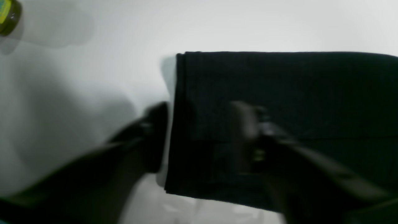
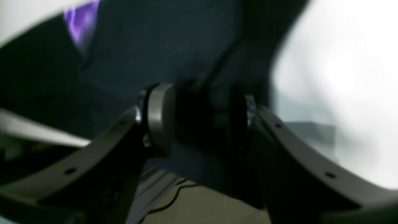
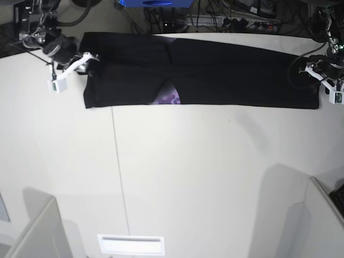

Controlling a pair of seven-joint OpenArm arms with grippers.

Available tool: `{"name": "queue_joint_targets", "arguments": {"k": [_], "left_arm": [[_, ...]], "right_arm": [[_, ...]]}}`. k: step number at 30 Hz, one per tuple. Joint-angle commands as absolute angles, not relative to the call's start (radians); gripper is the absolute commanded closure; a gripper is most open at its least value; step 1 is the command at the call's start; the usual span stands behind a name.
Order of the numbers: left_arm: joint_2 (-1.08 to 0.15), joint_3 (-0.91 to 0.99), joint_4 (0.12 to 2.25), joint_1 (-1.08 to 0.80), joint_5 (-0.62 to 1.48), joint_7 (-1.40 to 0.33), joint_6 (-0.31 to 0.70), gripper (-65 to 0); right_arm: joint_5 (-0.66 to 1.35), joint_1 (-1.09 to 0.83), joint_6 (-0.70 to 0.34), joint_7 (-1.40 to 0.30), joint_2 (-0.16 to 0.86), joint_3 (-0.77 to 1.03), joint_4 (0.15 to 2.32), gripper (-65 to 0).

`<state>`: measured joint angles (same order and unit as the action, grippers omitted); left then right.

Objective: Fold the T-shirt properly
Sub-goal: 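Release the folded strip and regrasp its two ends with both grippers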

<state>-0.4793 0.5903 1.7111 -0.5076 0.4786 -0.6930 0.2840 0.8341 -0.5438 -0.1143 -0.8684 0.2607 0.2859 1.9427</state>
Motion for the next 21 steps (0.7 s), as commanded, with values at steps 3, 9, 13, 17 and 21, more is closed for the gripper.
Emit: {"name": "queue_joint_targets", "arguments": {"k": [3,9,13,17,21], "left_arm": [[-0.496,0.604,1.756,-0.510,0.489,-0.673,0.278,-45.7],[-0.429,0.604,1.857,-0.499,0.489,-0.673,0.278,-37.5],[-0.374,0.604,1.856,-0.463,0.481,-0.673,0.278,0.0],[-0.357,0.622,1.856,-0.458,0.481,-0.673,0.278,0.0],[-0.351,0.628,1.802,-0.456,0.481,-0.673,0.278,0.0]], "right_arm": [[0.851,-0.544,-0.120,-0.862,0.274,0.308,1.985,-27.0],[0.851,-0.526,-0.124,-0.862,0.272,0.289,2.012,-11.4],[0.852,-0.513,-0.159,-0.857,0.271,0.216,2.009,0.0],[0.848,-0.499,-0.211,-0.857,0.271,0.147,1.998,0.0],[0.843,-0.478,-0.213,-0.857,0.271,0.099,1.966,0.0]]}}
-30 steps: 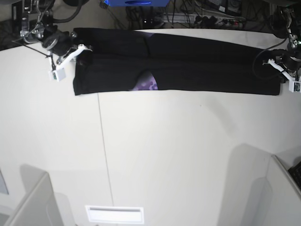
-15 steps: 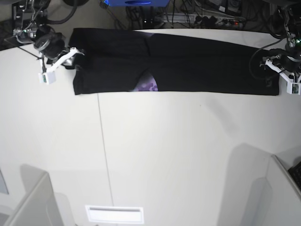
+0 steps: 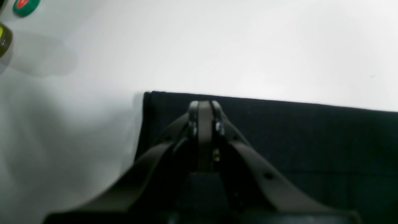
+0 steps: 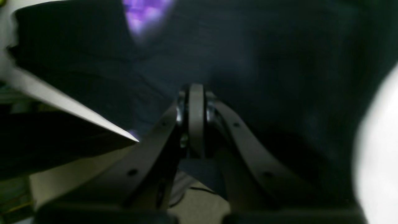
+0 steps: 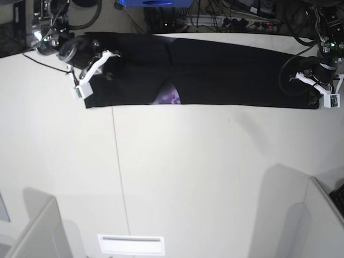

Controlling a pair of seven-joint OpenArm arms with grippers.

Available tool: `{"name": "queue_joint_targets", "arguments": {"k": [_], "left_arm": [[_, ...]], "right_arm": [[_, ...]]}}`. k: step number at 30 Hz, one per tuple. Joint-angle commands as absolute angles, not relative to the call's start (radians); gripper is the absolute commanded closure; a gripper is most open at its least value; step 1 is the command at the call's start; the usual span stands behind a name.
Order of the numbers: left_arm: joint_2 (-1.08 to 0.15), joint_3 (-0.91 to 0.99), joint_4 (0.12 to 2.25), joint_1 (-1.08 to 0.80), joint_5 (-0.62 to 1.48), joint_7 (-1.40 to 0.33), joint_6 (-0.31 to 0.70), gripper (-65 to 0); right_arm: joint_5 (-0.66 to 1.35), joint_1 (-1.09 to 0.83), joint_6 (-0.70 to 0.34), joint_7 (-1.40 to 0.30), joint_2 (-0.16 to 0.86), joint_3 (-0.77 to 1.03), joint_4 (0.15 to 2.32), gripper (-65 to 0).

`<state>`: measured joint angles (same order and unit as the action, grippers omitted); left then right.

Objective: Fold the T-shirt properly
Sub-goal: 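Release the folded strip and regrasp its two ends with both grippers, then pull the strip ends with both grippers to straighten the strip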

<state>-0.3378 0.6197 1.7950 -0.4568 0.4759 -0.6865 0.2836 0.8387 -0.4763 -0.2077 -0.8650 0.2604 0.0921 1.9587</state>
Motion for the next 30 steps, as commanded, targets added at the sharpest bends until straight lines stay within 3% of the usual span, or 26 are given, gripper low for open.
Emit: {"name": "queue_joint_targets", "arguments": {"k": [1,7,18,30], "left_arm": [[-0.346,0.628,1.782,-0.456,0.481,-0.673,0.278,0.0],[-0.340,0.636,1.659,-0.458,0.481,-0.667,0.278,0.0],[-0.337,0.608,1.514,-0.420,0.479,-0.667,0.278,0.0],[-0.337,0.558,1.425,-0.266,0.479,-0.674,0.275,0.0]], "right_arm": [[0.843,-0.472,-0.213,-0.857,0.272,0.097,1.956,0.0],[0.839,-0.467,-0.211,-0.858,0.282,0.104,1.916,0.0],[0.512,-0.384,-0.216,-0.854,0.216,0.111,1.725,0.0],[0.504,-0.174,-0.213,-0.854,0.226,0.113,1.527,0.0]]}}
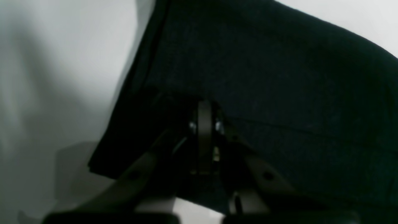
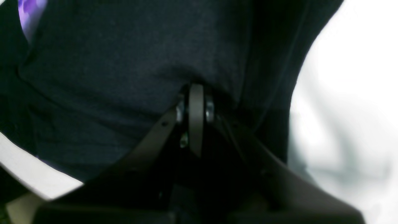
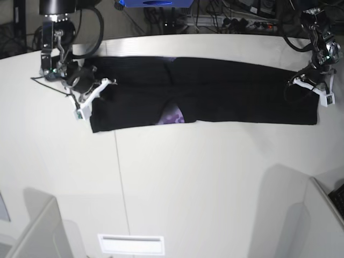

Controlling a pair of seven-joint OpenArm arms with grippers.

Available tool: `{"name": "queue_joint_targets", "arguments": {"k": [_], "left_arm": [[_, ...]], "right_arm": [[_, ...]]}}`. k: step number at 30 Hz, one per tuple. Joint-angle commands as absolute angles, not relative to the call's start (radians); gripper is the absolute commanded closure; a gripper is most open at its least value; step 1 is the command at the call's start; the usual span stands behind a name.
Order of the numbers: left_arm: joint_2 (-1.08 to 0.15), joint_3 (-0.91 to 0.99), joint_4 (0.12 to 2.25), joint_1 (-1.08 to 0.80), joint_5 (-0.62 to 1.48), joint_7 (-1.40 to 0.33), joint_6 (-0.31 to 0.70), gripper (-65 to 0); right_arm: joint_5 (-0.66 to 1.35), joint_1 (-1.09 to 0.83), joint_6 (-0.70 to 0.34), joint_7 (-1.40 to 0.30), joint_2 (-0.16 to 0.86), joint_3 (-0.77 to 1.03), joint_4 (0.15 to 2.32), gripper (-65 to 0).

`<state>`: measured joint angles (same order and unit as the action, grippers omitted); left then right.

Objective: Fold the T-shirt properly
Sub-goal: 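Pull the strip ends with both grippers to straighten the strip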

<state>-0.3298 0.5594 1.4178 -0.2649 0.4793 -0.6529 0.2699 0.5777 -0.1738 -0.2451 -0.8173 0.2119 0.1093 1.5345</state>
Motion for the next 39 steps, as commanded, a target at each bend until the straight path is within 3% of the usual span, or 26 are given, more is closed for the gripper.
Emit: {"name": "queue_joint_targets", "arguments": {"k": [1,8,15,19,26,28,31,34,36,39], "left_arm": [[-0.337,0.558,1.426,-0.254,0.479,-0.674,0.274,0.0],[-0.338,0.595,1.480,-0.173,0.489,-0.812,0.274,0.0],[-0.334,0.745,1.739,-0.166,0.490,-0.963,0.277,0.0],[-0.332,0.837,1.782,-0.171,0.490,-0.993,0.285,0.0],[-0.335,0.969,1.682,-0.171,0.490,-0.993,0.487,0.0],[-0.335,0.993,1.644,-0.170,0.490,-0.993,0.521,-11.2],[-0.335,1.006,1.600,-0.160,0.490,-0.992,0.558,-38.7],[-0.332,1.003,1.564,-0.157,0.490,-0.969,0.582,-59.7],[-0.317,0.990,1.546,-0.157,0.490,-0.929,0.591,-64.5],[-0.308,0.940,1.521,-0.157,0.490,-0.881,0.593,-64.7]], "right_arm": [[0.504,-0.150,-0.213,-0.854,0.226,0.111,1.508,0.0],[0.507,-0.044,-0.216,-0.863,0.252,0.111,1.506,0.0],[0.510,-0.090,-0.219,-0.863,0.245,0.107,1.761,0.0],[0.512,-0.140,-0.219,-0.863,0.243,0.105,1.885,0.0],[0.512,-0.225,-0.219,-0.863,0.225,0.105,1.934,0.0],[0.512,-0.242,-0.219,-0.863,0.213,0.108,1.934,0.0],[0.512,-0.248,-0.219,-0.862,0.208,0.105,1.933,0.0],[0.512,-0.248,-0.219,-0.862,0.206,0.104,1.933,0.0],[0.512,-0.249,-0.219,-0.862,0.197,0.104,1.931,0.0],[0.512,-0.254,-0.219,-0.862,0.196,0.104,1.931,0.0]]}}
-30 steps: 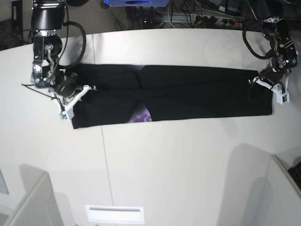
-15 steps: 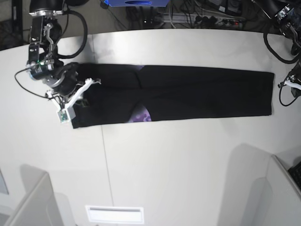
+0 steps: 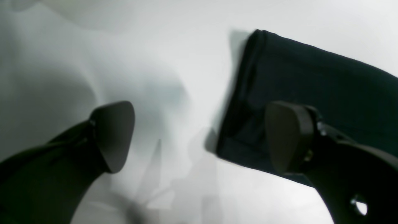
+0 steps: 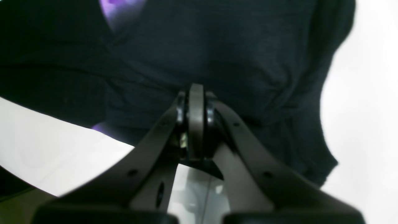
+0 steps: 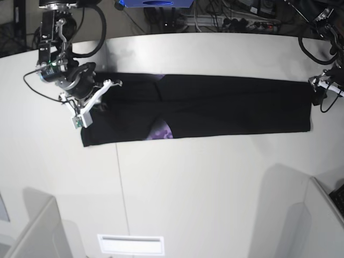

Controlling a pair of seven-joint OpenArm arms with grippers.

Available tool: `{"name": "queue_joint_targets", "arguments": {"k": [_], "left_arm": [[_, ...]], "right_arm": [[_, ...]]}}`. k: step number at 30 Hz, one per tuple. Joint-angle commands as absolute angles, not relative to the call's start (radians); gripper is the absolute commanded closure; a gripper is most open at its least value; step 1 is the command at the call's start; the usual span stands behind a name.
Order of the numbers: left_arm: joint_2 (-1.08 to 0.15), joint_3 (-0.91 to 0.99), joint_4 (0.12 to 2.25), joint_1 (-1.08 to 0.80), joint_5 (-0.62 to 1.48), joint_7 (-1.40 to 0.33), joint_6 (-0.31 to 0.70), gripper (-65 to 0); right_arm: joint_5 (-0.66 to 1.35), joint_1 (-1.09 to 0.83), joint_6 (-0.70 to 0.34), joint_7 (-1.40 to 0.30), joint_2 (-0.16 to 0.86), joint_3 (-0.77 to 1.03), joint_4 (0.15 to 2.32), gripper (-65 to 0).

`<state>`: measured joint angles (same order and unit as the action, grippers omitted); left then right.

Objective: Fold the T-shirt properly
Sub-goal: 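Pull the strip ends with both grippers to straighten the strip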

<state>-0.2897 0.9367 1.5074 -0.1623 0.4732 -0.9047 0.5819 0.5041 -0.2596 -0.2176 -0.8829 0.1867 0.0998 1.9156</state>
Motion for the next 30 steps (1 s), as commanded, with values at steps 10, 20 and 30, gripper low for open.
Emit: {"name": "queue_joint_targets", "arguments": {"k": [10,20,30], "left_arm": [[-0.306,0.866,1.291,-0.076,0.483,-0.849,0.590,-64.7],[-0.291,0.816,1.256,-0.077,0.487,-0.849,0.590,-35.7],[-0.300,0.851,1.268,-0.079,0.481,-0.849,0.590,0.0]], "right_arm": [[0.512,-0.277,-0.219,-0.863,0.194,0.102,1.931,0.0],[0.512,-0.298,-0.219,-0.862,0.193,0.102,1.933,0.0],[0.512,-0.332,-0.220,-0.855,0.193,0.104,1.937,0.0]]}}
